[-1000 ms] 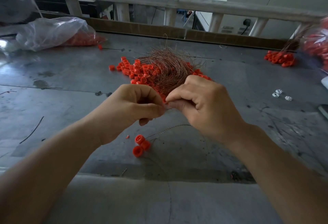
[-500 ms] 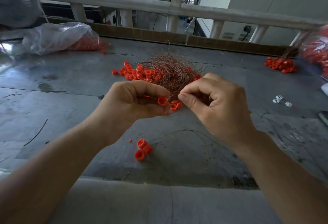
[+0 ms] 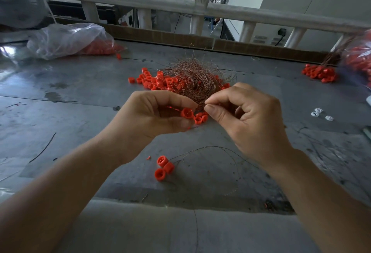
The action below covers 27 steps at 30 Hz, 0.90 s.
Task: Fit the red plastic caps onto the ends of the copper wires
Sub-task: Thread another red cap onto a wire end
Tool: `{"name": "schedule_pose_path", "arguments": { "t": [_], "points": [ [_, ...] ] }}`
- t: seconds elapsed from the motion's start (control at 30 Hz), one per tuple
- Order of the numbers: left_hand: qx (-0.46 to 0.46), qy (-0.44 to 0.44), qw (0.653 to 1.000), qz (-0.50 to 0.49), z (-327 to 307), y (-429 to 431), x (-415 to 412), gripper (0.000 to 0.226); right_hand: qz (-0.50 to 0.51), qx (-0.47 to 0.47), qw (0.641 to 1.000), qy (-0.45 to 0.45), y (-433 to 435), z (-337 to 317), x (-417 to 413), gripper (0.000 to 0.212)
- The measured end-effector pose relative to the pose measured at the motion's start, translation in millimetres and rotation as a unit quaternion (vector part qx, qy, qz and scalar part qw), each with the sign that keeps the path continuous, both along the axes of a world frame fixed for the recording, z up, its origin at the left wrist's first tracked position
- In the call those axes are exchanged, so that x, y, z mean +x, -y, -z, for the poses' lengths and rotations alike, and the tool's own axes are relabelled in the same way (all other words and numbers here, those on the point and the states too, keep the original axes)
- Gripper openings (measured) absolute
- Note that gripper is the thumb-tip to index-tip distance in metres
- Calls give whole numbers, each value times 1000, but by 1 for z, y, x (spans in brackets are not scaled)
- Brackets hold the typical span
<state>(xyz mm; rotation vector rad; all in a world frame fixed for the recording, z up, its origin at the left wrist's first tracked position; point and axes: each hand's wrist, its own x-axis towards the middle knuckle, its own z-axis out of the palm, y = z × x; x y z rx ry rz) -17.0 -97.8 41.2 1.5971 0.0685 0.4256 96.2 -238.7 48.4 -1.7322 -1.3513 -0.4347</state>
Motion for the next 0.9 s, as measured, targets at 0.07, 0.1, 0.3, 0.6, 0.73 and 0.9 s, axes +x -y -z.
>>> {"name": "schedule_pose_path", "arguments": {
  "t": [0.07,0.1,0.3,0.6,0.73,0.9],
  "points": [
    [6,1,1000,-2,1,0,1,32,0,1,1000,-5,0,0,0,5],
    [10,2,1000,-6,2,0,2,31,1,1,1000,-6,0,0,-1,5],
    [-2,-11,998,-66,11,-4,8,28,2,10,1000,-27,-1,2,-3,6],
    [38,48,994,-93,6,10,7,26,-13,11,999,-36,-5,6,-7,6],
    [33,53,991,-121,5,9,7,26,-14,4,999,-32,-5,7,-7,5],
    [45,52,990,-125,4,10,5,26,-11,-1,999,-32,-6,8,-7,5]
  ]
}}
